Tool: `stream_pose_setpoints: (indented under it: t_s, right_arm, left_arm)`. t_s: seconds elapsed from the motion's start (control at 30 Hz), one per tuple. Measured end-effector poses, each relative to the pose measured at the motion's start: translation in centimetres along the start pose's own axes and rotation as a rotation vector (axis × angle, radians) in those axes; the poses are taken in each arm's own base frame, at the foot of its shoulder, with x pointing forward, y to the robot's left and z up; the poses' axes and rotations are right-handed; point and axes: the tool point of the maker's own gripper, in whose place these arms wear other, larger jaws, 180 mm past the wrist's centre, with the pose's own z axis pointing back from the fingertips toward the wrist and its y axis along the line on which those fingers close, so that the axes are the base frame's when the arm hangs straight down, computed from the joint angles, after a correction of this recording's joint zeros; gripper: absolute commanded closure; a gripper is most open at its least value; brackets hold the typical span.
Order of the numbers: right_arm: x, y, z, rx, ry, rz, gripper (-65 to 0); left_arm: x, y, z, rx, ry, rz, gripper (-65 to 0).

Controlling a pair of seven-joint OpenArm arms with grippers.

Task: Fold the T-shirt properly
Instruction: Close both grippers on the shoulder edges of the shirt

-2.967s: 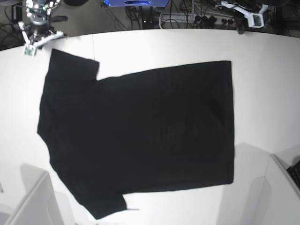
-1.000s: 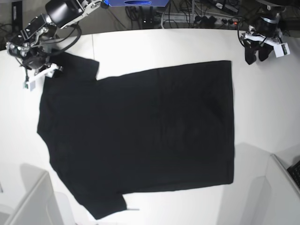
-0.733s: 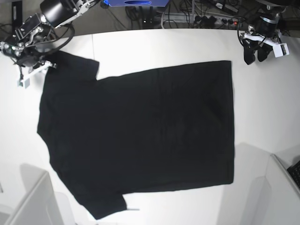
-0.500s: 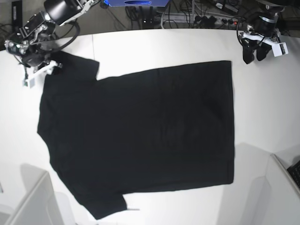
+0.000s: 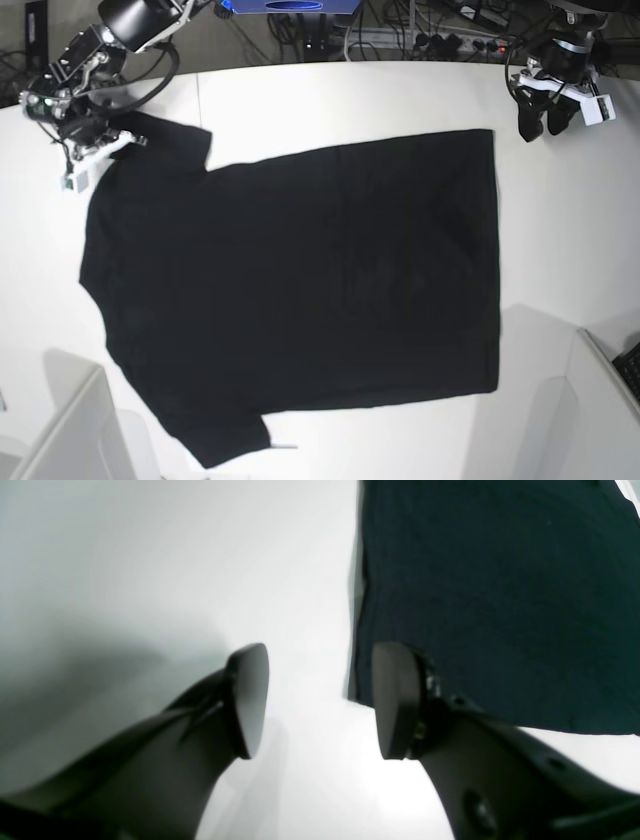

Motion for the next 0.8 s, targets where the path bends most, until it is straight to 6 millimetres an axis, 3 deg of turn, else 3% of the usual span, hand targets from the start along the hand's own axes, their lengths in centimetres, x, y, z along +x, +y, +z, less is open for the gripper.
stream_pose_setpoints:
  t_s: [0.07, 0.17, 0.23, 0.3, 0.43, 0.8]
  right_arm:
    - [0.0, 0.1, 0.0, 0.001, 0.002, 0.002, 0.0]
    - [-0.1, 0.1, 0.0, 0.001, 0.004, 0.003, 0.0]
    - [-0.1, 0.1, 0.0, 0.004, 0.002, 0.003, 0.0]
    - [-0.1, 0.1, 0.0, 0.003, 0.002, 0.003, 0.0]
    - [-0.1, 0.2, 0.0, 0.005, 0.004, 0.004, 0.0]
    - [-0.2, 0.2, 0.0, 0.011, -0.001, 0.001, 0.0]
  left_arm:
    - [-0.3, 0.5, -0.4, 0.01, 0.004, 0.012, -37.0]
    - [-1.2, 1.4, -0.8, 0.031, 0.022, 0.037, -51.0]
    - [-2.2, 1.7, -1.2, 0.038, 0.044, 0.051, -56.9]
    - [-3.6, 1.2, -1.9, 0.024, 0.076, 0.07, -57.8]
    - [-5.4, -2.0, -3.4, -0.061, 0.121, 0.088, -57.8]
    - [-5.5, -4.1, -5.9, -0.124, 0.093, 0.15, -57.8]
